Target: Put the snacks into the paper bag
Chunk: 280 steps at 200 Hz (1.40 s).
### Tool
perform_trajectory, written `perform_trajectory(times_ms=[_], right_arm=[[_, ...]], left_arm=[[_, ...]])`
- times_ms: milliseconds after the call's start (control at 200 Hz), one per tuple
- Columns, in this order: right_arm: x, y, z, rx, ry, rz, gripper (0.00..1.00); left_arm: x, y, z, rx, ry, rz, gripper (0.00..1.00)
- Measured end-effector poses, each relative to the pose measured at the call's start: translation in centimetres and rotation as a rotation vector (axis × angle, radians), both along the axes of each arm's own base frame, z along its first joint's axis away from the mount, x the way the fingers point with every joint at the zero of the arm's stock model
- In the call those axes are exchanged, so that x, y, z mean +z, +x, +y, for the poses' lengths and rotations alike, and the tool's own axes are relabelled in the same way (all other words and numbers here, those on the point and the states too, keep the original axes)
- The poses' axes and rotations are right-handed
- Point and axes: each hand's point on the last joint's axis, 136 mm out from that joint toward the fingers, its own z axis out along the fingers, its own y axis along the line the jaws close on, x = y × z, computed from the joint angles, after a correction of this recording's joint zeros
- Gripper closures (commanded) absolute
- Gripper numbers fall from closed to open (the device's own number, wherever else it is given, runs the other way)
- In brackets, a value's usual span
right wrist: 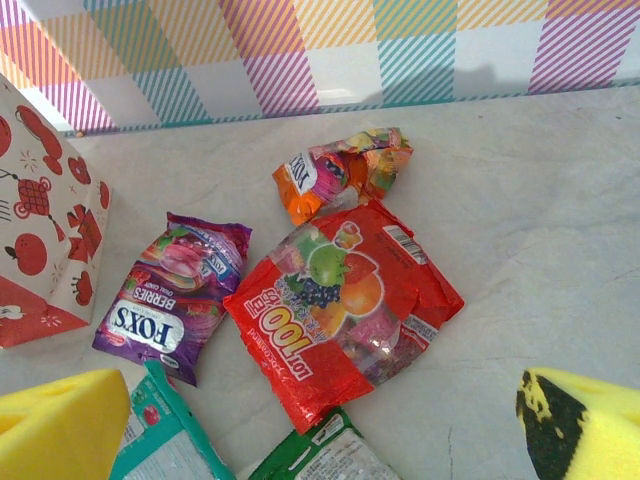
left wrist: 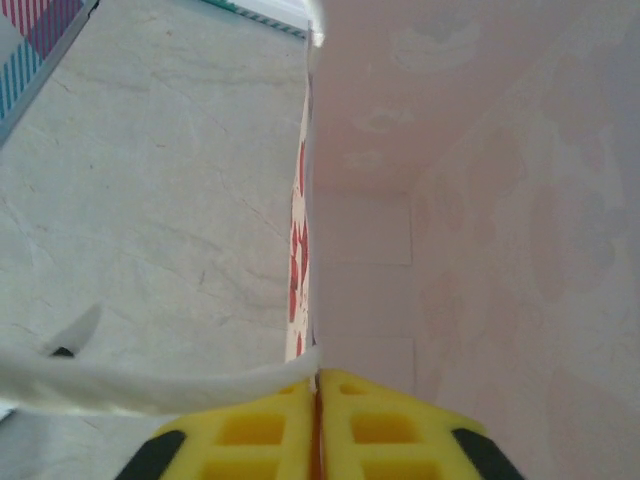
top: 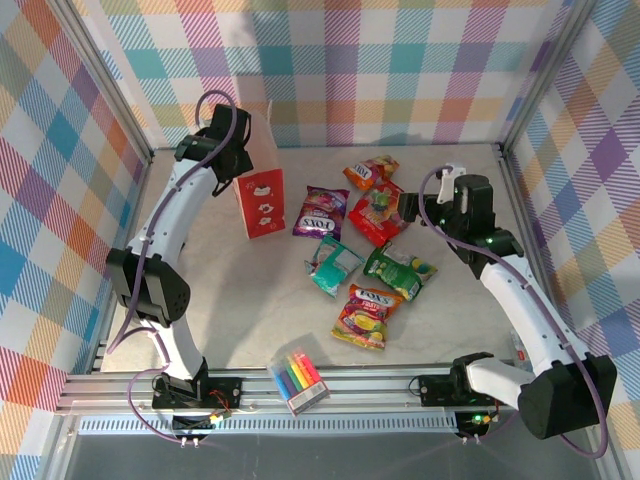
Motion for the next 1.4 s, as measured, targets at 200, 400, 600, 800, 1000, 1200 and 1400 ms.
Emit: perform_trajectory(times_ms=[200, 400, 600, 800, 1000, 1200, 1400], right_arm=[[-0.3, -0.3, -0.1, -0.003, -0.006, 0.017, 0.01], [-0.1, -0.8, -0.3, -0.007, -0.006, 0.019, 0.01], [-0.9, -1.5, 0.0, 0.002, 0.017, 0.067, 0.01], [-1.8, -2.3, 0.7, 0.016, 0.040, 0.120, 0.00], [-2.7, -3.4, 1.8, 0.033, 0.051, 0.174, 0.00], [-3.1, -4.4, 2.6, 0.047, 0.045, 0.202, 0.00], [-3.1, -5.1, 3.1, 0.051, 0.045, 0.213, 0.00]], left_arm=[[-0.2, -0.4, 0.0, -0.031, 0.002, 0.031, 1.00], [0.2, -1.5, -0.6, -0.110, -0.022, 0.059, 1.00], [2.0, -5.1, -1.2, -0.210, -0.051, 0.072, 1.00], [2.6, -9.5, -0.8, -0.276, -0.058, 0.079, 1.00], [0.4, -12.8, -0.3, -0.289, -0.071, 0.122, 1.00], [0.0, -14.3, -0.7, -0.313, -0.115, 0.098, 1.00], [-0.6, -15.9, -0.9, -0.334, -0.141, 0.095, 0.99]])
